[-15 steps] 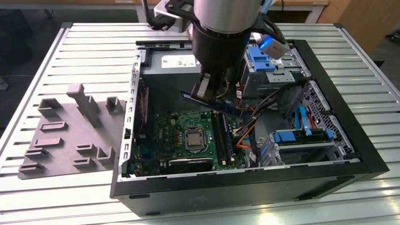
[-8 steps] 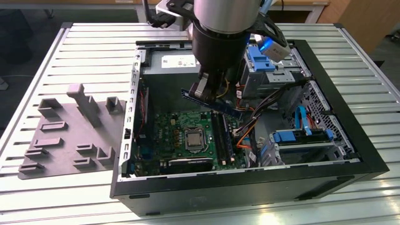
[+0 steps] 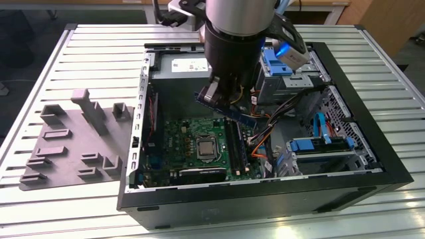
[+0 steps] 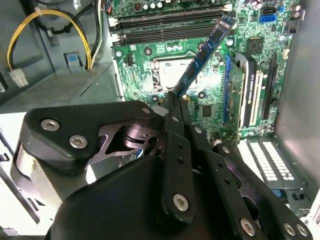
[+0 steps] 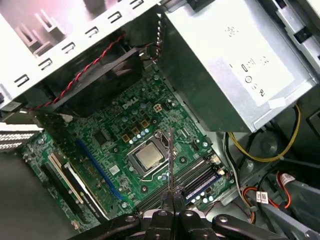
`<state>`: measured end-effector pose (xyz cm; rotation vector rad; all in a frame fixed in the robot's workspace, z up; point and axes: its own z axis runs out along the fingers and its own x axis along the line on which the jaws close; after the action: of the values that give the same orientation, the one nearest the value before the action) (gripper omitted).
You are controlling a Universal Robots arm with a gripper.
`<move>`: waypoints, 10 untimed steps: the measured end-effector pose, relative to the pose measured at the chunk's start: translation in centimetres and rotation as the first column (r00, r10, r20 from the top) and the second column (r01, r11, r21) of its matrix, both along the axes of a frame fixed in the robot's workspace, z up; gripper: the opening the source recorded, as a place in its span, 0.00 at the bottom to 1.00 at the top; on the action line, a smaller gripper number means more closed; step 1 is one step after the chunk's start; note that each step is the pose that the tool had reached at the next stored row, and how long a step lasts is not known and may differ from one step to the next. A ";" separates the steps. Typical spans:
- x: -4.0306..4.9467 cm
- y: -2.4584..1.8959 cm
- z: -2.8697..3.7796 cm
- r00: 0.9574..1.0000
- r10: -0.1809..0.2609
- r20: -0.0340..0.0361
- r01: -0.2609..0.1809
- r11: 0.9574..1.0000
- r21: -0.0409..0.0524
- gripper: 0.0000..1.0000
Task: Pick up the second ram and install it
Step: 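Insert the second ram into the second slot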
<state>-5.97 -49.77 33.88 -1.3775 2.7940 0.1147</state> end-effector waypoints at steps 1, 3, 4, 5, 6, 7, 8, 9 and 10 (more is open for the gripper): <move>0.00 0.00 0.00 1.000 -0.011 0.000 0.011 1.000 0.000 0.12; 0.00 0.00 -0.01 0.999 -0.033 0.000 0.033 0.999 0.000 0.12; 0.00 0.00 -0.01 0.999 -0.043 0.000 0.043 0.999 0.000 0.12; 0.00 0.00 -0.01 0.999 -0.054 0.000 0.054 0.999 0.000 0.12; 0.00 0.00 -0.01 0.998 -0.064 0.000 0.064 0.998 0.000 0.12; 0.00 0.00 -0.02 0.997 -0.075 0.000 0.075 0.997 0.000 0.12; 0.00 0.00 -0.02 0.996 -0.085 0.000 0.085 0.996 0.000 0.12; 0.00 0.00 -0.03 0.993 -0.117 0.000 0.117 0.993 0.000 0.12; 0.00 0.00 -0.03 0.992 -0.125 0.000 0.125 0.992 0.000 0.12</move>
<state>-5.97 -49.77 33.85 -1.1983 2.8706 0.1119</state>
